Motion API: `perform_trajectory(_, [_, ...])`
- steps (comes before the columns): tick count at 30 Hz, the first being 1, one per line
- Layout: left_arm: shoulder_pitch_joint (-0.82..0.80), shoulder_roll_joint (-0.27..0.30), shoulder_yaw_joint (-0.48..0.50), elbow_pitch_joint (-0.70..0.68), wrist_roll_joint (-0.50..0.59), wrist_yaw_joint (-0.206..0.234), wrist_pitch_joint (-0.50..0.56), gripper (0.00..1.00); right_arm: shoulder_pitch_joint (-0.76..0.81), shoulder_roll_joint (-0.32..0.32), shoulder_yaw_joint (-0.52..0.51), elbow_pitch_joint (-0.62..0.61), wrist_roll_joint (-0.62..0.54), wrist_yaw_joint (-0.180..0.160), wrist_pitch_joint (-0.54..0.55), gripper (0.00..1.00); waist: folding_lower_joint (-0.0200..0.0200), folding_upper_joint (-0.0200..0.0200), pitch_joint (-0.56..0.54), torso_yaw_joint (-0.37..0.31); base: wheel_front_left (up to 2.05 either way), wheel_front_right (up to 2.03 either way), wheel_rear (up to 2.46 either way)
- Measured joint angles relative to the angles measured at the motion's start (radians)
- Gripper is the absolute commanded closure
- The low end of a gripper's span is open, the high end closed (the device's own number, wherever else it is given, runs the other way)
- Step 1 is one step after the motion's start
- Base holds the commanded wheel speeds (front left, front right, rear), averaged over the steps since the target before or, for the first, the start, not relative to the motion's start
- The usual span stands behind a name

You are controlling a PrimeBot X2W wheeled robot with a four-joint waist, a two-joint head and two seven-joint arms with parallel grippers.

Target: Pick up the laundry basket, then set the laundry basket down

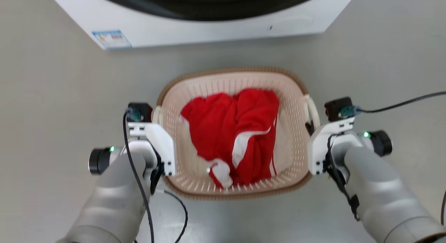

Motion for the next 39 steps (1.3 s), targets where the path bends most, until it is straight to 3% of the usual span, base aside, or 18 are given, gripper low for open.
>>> perform_trajectory(12, [0.176, 0.013, -0.013, 0.007, -0.026, -0.038, 0.098, 1.0, 0.152, 0.004, 0.15, -0.044, 0.167, 0.0, 0.135, 1.0, 0.0, 0.0, -0.254, -0.039, 0.0, 0.0, 0.0])
perform_trajectory(25, [0.304, 0.013, -0.039, 0.012, -0.042, -0.071, 0.181, 1.0, 0.263, 0.004, 0.27, -0.052, 0.257, 0.0, 0.229, 1.0, 0.0, 0.0001, -0.498, -0.073, 0.0, 0.0, 0.0])
perform_trajectory(39, [0.306, 0.014, -0.053, 0.016, -0.061, -0.072, 0.206, 1.0, 0.257, -0.001, 0.351, -0.056, 0.317, 0.0, 0.259, 1.0, 0.0, 0.0001, -0.547, -0.068, 0.0, 0.0, 0.0])
